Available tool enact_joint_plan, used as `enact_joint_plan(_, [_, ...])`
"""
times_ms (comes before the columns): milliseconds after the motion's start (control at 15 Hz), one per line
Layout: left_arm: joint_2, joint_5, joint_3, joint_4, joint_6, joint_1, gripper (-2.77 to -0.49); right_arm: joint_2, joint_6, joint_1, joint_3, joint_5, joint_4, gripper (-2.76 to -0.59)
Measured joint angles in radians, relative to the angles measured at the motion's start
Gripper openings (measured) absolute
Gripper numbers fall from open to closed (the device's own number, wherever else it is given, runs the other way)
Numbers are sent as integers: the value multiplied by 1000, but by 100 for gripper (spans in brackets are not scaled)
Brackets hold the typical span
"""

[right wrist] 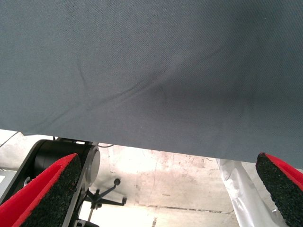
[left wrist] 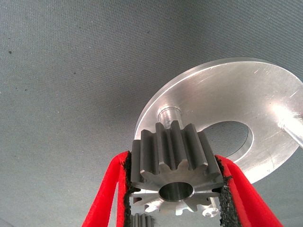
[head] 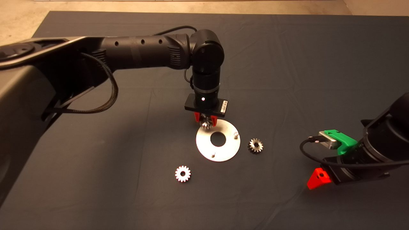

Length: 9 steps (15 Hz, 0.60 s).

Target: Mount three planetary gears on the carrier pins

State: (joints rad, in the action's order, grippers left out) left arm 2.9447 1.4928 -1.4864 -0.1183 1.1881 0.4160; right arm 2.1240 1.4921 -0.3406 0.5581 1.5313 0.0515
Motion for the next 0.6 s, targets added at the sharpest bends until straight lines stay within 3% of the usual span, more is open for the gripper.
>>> enact_joint_plan(467, [0, -3, 0, 0, 2, 0, -237, 0, 0, 0, 0, 0, 0, -60])
enact_joint_plan(600, [0, -17, 0, 0, 3, -1, -237, 0, 0, 0, 0, 0, 0, -60])
